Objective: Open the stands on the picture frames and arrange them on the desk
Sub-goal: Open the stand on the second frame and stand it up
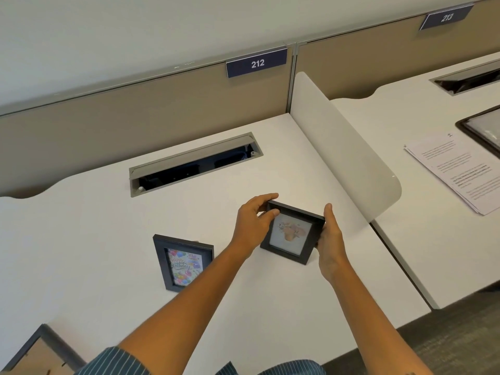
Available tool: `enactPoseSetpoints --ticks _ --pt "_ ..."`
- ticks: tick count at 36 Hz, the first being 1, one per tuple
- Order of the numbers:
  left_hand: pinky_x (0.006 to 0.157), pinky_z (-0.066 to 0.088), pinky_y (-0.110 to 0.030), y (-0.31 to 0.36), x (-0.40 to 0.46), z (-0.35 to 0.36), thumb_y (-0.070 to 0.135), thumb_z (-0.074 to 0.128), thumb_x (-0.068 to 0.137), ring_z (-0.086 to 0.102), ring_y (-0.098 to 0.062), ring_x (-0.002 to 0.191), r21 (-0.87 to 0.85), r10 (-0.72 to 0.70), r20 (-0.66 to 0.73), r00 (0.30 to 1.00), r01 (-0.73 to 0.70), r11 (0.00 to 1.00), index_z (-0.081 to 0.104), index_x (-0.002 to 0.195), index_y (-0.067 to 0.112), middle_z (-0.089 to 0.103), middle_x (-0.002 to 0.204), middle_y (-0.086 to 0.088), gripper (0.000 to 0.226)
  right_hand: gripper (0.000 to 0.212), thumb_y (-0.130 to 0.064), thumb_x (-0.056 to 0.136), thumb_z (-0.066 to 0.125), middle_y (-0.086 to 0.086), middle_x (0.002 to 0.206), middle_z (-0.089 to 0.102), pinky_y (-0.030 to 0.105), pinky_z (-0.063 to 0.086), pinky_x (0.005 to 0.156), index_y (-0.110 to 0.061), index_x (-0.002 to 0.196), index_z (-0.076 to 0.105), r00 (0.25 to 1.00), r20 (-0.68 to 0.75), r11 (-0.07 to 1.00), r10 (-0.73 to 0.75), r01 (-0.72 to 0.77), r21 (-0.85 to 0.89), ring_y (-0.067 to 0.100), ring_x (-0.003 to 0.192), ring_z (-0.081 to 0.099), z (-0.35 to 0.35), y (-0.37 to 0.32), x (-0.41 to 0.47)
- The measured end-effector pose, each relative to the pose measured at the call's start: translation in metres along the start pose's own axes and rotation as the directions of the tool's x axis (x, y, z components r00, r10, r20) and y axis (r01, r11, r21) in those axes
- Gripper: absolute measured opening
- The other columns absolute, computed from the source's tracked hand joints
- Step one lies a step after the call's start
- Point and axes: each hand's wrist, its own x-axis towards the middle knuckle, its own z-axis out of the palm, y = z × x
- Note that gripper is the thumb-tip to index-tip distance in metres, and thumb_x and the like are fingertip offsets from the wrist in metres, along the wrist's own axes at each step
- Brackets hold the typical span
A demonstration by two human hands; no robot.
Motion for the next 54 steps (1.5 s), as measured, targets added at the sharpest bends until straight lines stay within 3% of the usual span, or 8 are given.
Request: enactPoseSetpoints --ticks 13,20,28,31,35,38,47,54 --pt "0.085 0.053 -0.005 -0.003 -0.001 0.001 0.011 0.070 0.099 0.060 0.017 0.105 -0.008 -0.037 0.008 0.999 0.037 0.999 0.068 0.134 0.023 0.068 0.122 0.013 0.038 0.070 -0.083 0.098 0.044 0.006 0.124 0.081 0.055 0.046 0.119 -0.027 0.129 0.074 1.000 -0.001 0.998 -0.005 0.005 -0.055 0.031 0.123 0.071 -0.001 -0.003 0.000" --pt "0.112 0.046 -0.027 0.007 -0.006 0.002 0.028 0.076 0.095 0.057 -0.008 0.126 0.004 -0.054 0.027 0.998 0.054 0.999 0.050 0.150 0.024 0.063 0.139 0.005 0.060 0.078 -0.082 0.103 0.029 0.008 0.119 0.080 0.056 0.045 0.118 -0.022 0.118 0.077 0.996 -0.050 0.982 -0.072 0.062 -0.179 0.033 0.121 0.068 -0.002 -0.009 -0.010" --pt "0.118 0.026 -0.025 0.025 -0.024 -0.005 0.053 0.069 0.095 0.026 -0.012 0.156 0.135 0.044 -0.018 0.999 -0.041 0.990 0.022 0.163 0.031 0.026 0.171 0.010 0.086 0.066 -0.081 0.103 0.020 -0.013 0.104 0.069 0.043 0.041 0.099 -0.035 0.101 0.068 0.969 -0.105 0.914 -0.224 0.172 -0.367 0.018 0.104 0.064 -0.002 -0.010 -0.027" --pt "0.130 0.017 -0.037 0.033 -0.037 -0.014 0.059 0.060 0.098 0.005 -0.012 0.163 0.164 0.108 -0.002 0.994 -0.106 0.981 0.013 0.166 0.031 0.011 0.176 0.010 0.087 0.058 -0.068 0.102 0.019 -0.010 0.106 0.063 0.053 0.039 0.105 -0.027 0.106 0.060 0.891 -0.125 0.779 -0.436 0.304 -0.549 0.026 0.111 0.056 0.000 -0.009 -0.034" --pt "0.131 -0.004 -0.046 0.046 -0.055 -0.031 0.072 0.040 0.098 -0.019 -0.010 0.161 0.335 0.259 0.018 0.966 -0.250 0.908 0.006 0.166 0.030 -0.006 0.177 0.010 0.087 0.055 -0.051 0.107 0.033 0.004 0.158 0.053 0.063 0.034 0.120 -0.021 0.149 0.054 0.691 -0.101 0.548 -0.716 0.466 -0.695 0.030 0.149 0.043 0.008 -0.006 -0.053" --pt "0.128 -0.013 -0.043 0.053 -0.068 -0.050 0.077 0.027 0.098 -0.022 -0.012 0.161 0.470 0.361 -0.001 0.933 -0.318 0.823 0.006 0.167 0.028 -0.010 0.177 0.008 0.088 0.054 -0.046 0.108 0.038 0.002 0.169 0.040 0.063 0.028 0.124 -0.023 0.155 0.049 0.560 0.028 0.370 -0.828 0.583 -0.724 0.028 0.158 0.033 0.021 -0.008 -0.071" --pt "0.129 -0.008 -0.060 0.044 -0.108 -0.125 0.079 0.016 0.097 -0.023 -0.023 0.161 0.663 0.379 -0.060 0.923 -0.247 0.706 0.001 0.168 0.028 -0.019 0.175 0.002 0.089 0.065 -0.046 0.108 0.048 0.003 0.181 0.022 0.060 0.011 0.135 -0.020 0.168 0.038 0.431 0.343 0.065 -0.835 0.695 -0.716 0.025 0.169 0.014 0.092 -0.002 -0.107" --pt "0.128 -0.009 -0.061 0.013 -0.150 -0.200 0.080 0.014 0.092 -0.027 -0.025 0.159 0.703 0.232 -0.129 0.964 -0.076 0.707 -0.004 0.167 0.026 -0.025 0.173 -0.002 0.094 0.070 -0.048 0.111 0.043 -0.001 0.184 0.009 0.059 0.005 0.136 -0.022 0.173 0.024 0.376 0.521 -0.083 -0.767 0.747 -0.660 0.020 0.170 0.000 0.151 0.032 -0.119"
